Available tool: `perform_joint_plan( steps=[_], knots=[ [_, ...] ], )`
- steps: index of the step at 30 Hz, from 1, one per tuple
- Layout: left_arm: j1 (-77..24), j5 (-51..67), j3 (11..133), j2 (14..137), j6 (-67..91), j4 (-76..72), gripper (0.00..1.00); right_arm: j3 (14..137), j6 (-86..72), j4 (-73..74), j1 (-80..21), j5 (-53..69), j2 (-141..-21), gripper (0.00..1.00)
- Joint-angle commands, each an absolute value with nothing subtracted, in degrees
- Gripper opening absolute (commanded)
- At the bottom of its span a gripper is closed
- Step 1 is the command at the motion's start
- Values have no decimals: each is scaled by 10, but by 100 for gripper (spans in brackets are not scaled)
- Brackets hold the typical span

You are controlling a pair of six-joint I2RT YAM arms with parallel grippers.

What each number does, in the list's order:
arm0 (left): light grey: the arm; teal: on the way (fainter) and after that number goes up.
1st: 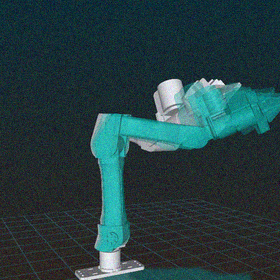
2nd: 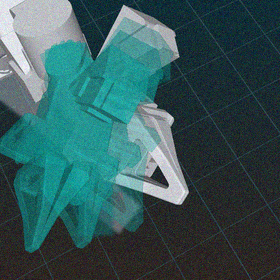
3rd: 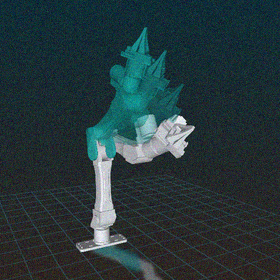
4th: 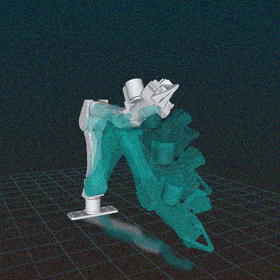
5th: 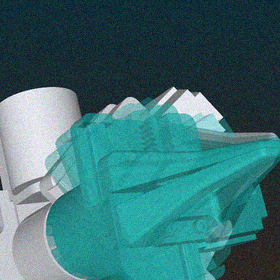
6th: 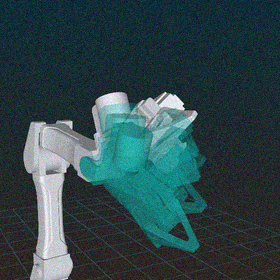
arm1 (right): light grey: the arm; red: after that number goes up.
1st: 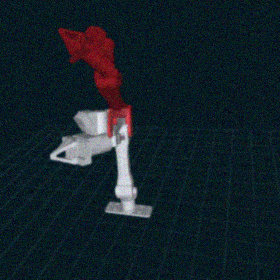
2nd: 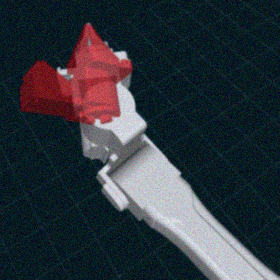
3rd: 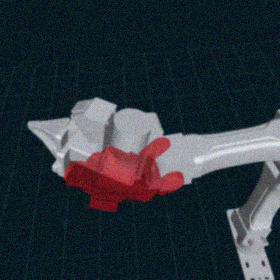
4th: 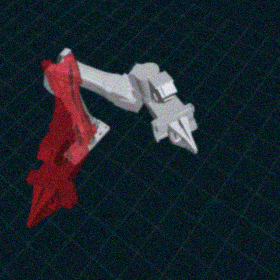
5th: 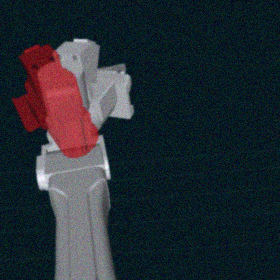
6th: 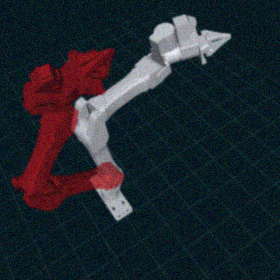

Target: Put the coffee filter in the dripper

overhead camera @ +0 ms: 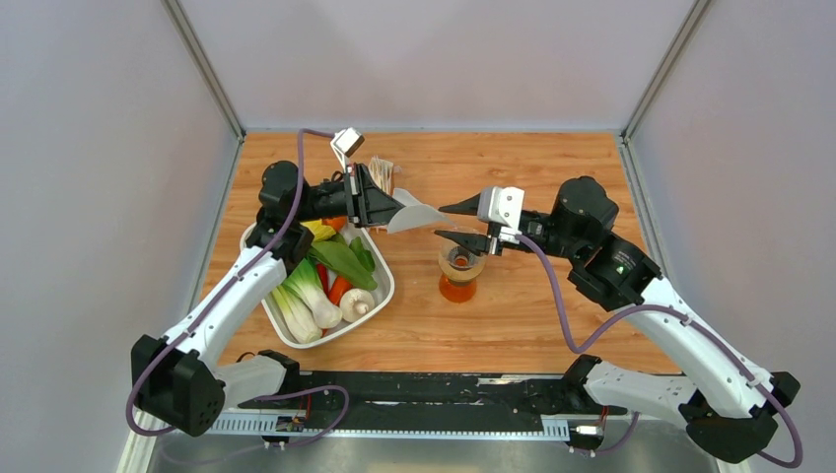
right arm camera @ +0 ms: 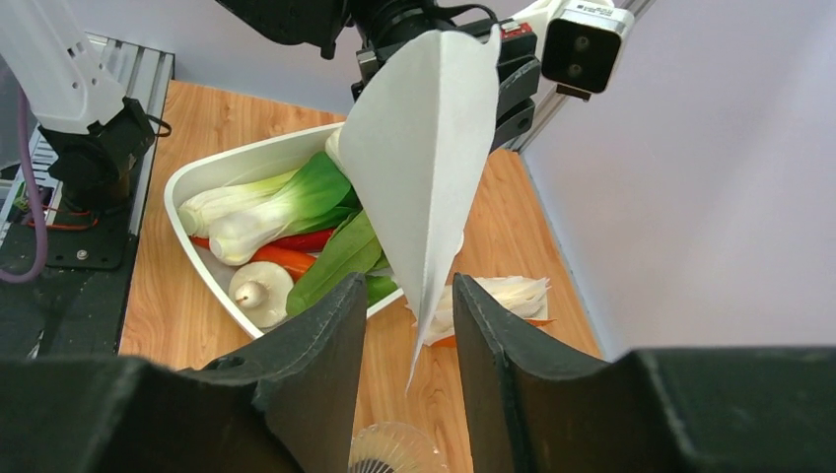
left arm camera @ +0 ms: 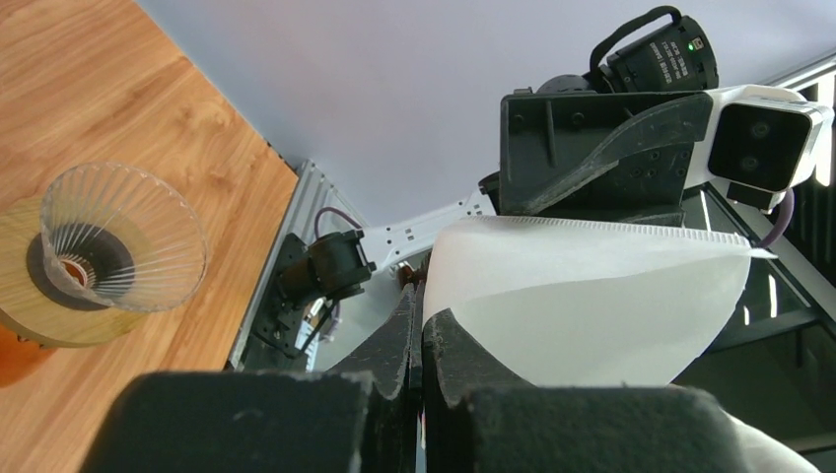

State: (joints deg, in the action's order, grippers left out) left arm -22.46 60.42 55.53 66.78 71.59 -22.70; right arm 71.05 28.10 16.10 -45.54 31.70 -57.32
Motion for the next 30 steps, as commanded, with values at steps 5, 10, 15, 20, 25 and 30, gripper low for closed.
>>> perform_joint_plan(
  steps=[5, 10, 15, 20, 25, 30],
  knots=[
    [-222, 620, 578, 649, 696, -221, 0, 745, 319, 252, -450, 287, -561, 37],
    [-222, 621, 579, 647, 688, -210, 0, 756, 322, 272, -447, 271, -556, 34],
    [-222, 621, 581, 647, 683, -205, 0, 777, 313, 277, -446, 273, -564, 35],
    [-222, 619, 584, 650, 684, -205, 0, 795, 311, 277, -446, 280, -579, 32],
    [-222, 620, 585, 646, 677, -194, 0, 790, 323, 290, -446, 281, -580, 22],
    [-222, 619, 586, 639, 671, -187, 0, 796, 326, 315, -446, 288, -585, 22]
  ],
)
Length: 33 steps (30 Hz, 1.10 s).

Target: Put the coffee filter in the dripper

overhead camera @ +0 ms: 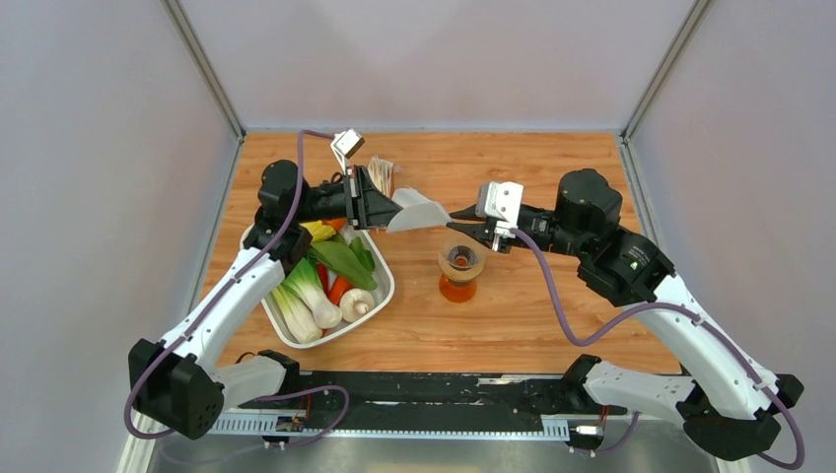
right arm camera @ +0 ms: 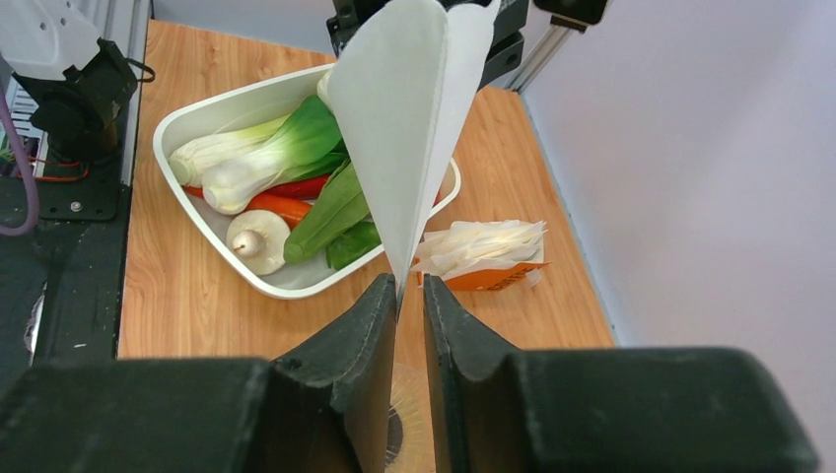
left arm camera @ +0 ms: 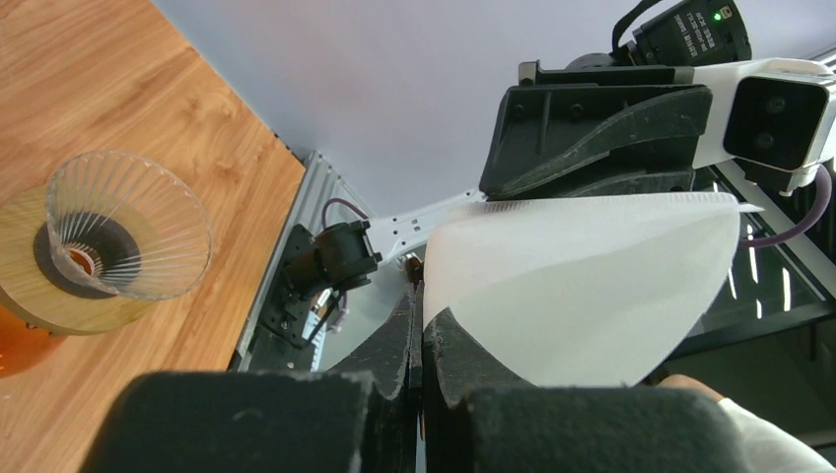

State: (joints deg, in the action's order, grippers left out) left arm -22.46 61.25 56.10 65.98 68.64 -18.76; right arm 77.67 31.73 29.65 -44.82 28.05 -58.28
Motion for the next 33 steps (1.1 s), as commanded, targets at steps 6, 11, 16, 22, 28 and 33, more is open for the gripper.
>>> perform_joint_plan(
  steps=[6, 11, 16, 22, 28, 33],
  knots=[
    [-222, 620, 588, 639, 670, -185, 0, 795, 334, 327, -446, 296, -588, 3],
    [-222, 637, 590, 633, 656, -168, 0, 799, 348, 341, -437, 291, -585, 0],
    [-222, 647, 599, 616, 609, -127, 0, 797, 347, 347, -425, 313, -584, 0],
    [-223, 640, 601, 619, 599, -129, 22, 813, 340, 341, -425, 336, -606, 0],
    [-233, 624, 601, 625, 591, -131, 44, 816, 330, 325, -425, 354, -616, 0],
    [-243, 615, 600, 637, 594, -148, 49, 815, 321, 305, -425, 364, -620, 0]
  ],
)
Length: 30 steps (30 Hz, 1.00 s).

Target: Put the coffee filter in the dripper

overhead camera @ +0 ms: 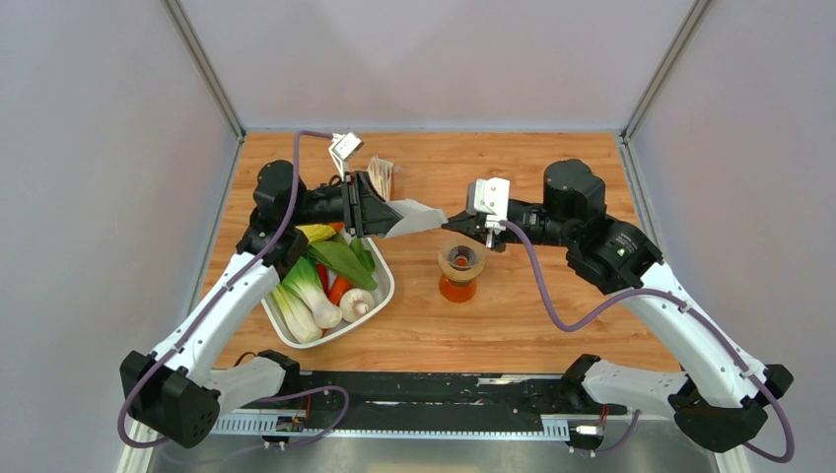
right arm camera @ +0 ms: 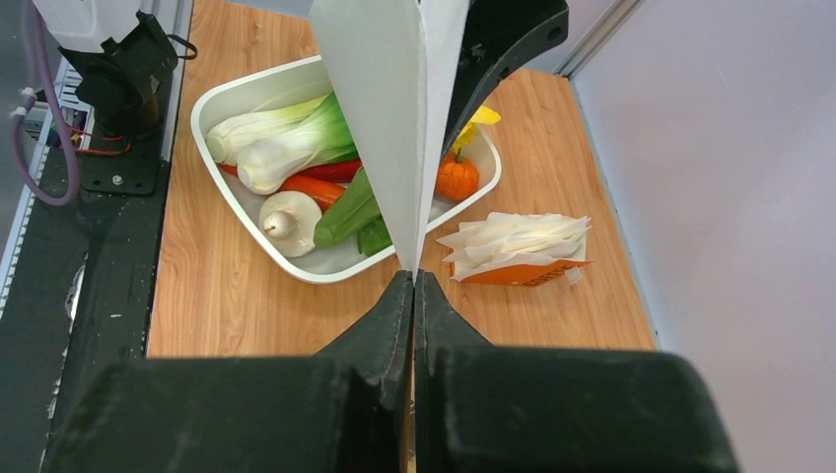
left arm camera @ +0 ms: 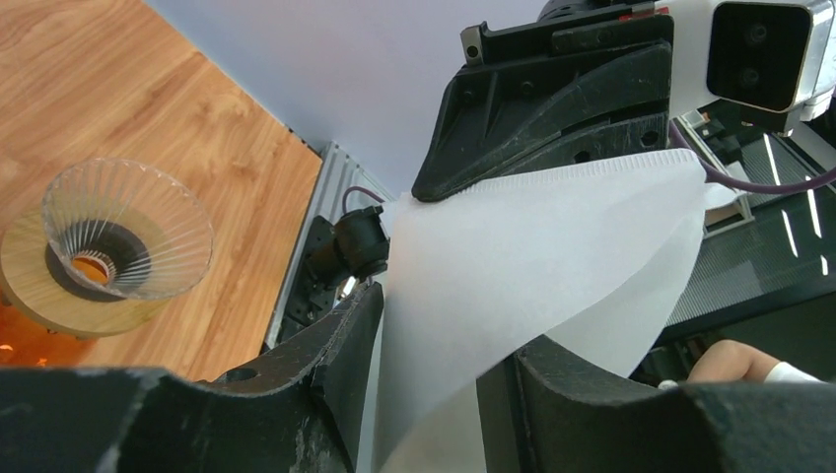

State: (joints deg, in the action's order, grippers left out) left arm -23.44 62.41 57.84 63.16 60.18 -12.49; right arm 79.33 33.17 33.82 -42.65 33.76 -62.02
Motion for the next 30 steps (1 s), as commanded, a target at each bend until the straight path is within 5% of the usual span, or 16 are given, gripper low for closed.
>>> perform_joint_plan(
  steps=[1, 30],
  knots=[
    [-246, 613, 600, 639, 596, -153, 50, 814, 319, 302, -425, 368, -620, 0],
    [-263, 617, 626, 618, 451, -41, 60, 816, 291, 319, -425, 397, -630, 0]
  ],
)
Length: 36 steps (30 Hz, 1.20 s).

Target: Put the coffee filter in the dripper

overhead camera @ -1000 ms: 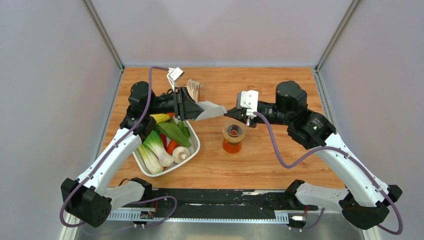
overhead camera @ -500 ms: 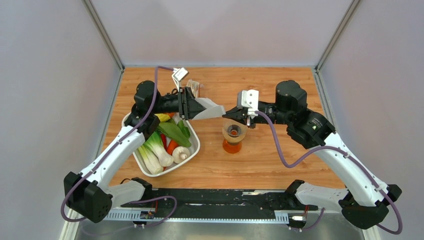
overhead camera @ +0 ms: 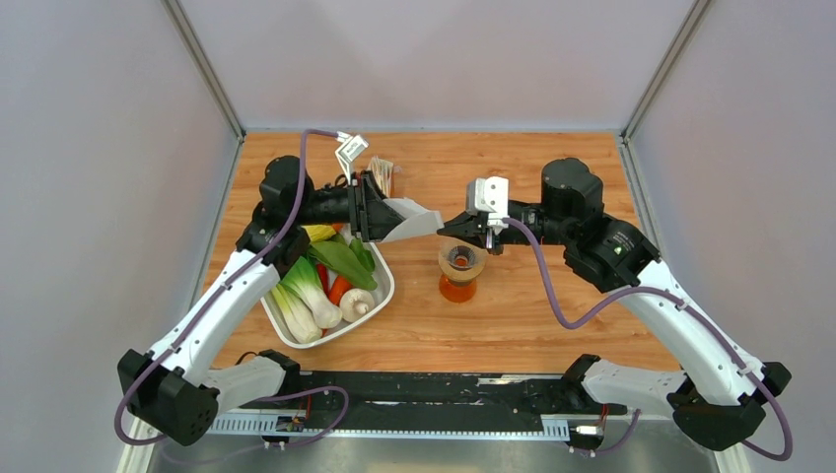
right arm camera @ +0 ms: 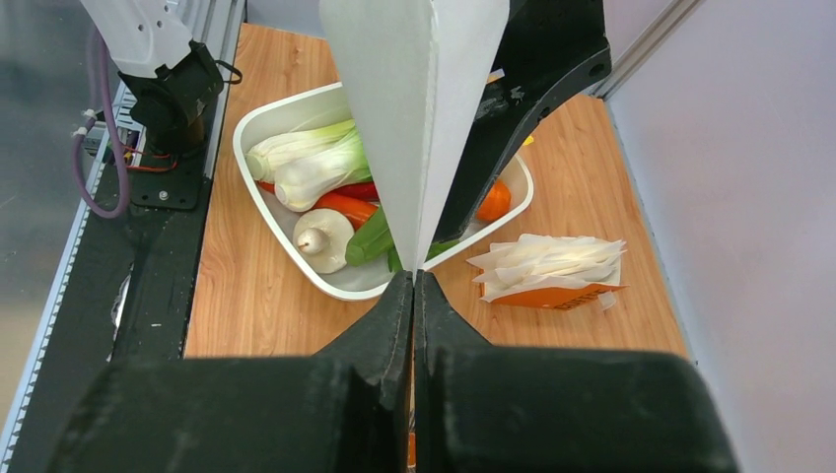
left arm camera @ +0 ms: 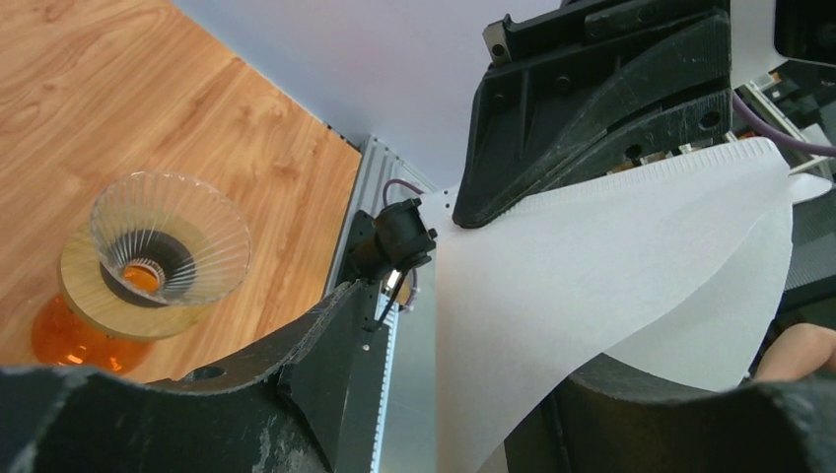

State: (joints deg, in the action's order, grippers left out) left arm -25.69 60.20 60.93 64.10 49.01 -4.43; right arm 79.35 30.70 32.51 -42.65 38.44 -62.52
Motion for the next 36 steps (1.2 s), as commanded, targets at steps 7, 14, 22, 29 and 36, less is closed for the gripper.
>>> perform_joint_plan(
  steps=[7, 14, 22, 29, 36],
  knots=[
    [-267, 603, 615, 606, 443, -40, 56, 813, 274, 318, -425, 396, -632, 0],
    [-288, 593, 608, 617, 477, -81, 50, 818, 272, 306, -425, 391, -640, 0],
    [-289, 581, 595, 625, 503, -99, 44, 810, 269, 290, -426, 393, -629, 0],
    [-285, 576, 589, 629, 521, -106, 30, 790, 279, 270, -426, 384, -608, 0],
    [-274, 575, 590, 635, 562, -126, 44, 772, 292, 246, -428, 357, -596, 0]
  ],
)
